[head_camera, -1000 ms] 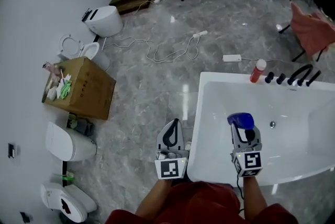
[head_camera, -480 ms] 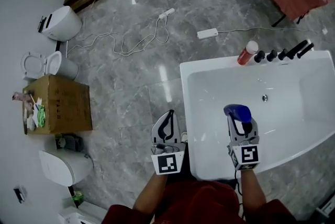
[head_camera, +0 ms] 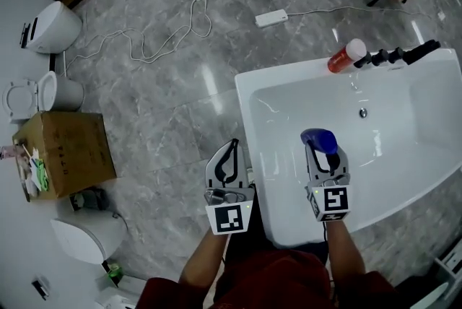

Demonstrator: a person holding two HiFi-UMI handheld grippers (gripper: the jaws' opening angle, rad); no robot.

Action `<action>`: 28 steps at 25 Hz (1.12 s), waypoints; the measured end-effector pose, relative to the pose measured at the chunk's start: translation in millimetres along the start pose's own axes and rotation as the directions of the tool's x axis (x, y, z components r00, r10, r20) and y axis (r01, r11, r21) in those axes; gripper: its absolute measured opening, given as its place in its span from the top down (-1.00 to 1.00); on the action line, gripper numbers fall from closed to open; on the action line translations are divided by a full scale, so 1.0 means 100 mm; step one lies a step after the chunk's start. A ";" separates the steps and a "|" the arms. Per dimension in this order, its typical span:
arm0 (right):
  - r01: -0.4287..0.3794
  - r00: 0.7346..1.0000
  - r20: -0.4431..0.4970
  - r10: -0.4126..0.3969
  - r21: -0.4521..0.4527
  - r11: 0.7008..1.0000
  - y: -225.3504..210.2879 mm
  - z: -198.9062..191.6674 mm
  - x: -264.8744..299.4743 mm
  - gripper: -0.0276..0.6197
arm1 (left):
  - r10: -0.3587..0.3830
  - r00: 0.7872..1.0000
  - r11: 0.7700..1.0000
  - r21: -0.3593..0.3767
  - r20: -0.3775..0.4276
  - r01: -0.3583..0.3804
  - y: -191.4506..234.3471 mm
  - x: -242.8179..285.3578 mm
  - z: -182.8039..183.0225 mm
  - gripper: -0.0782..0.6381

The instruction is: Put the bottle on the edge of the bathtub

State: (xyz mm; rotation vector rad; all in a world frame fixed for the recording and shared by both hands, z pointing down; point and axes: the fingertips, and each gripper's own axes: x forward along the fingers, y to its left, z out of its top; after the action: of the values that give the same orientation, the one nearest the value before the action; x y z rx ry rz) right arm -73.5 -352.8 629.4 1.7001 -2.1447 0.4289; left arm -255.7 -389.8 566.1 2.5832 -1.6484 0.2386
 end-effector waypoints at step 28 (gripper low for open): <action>0.055 0.998 0.034 -0.055 -0.016 0.998 -0.32 -0.28 2.51 0.49 | -0.014 0.990 0.999 -0.035 -0.140 0.009 0.31 0.64 -1.19 0.76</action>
State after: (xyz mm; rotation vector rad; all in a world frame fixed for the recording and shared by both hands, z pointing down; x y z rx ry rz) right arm -90.6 -563.6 771.4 1.7648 -2.1134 0.3682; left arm -268.2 -443.2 693.7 2.4874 -1.5756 0.3778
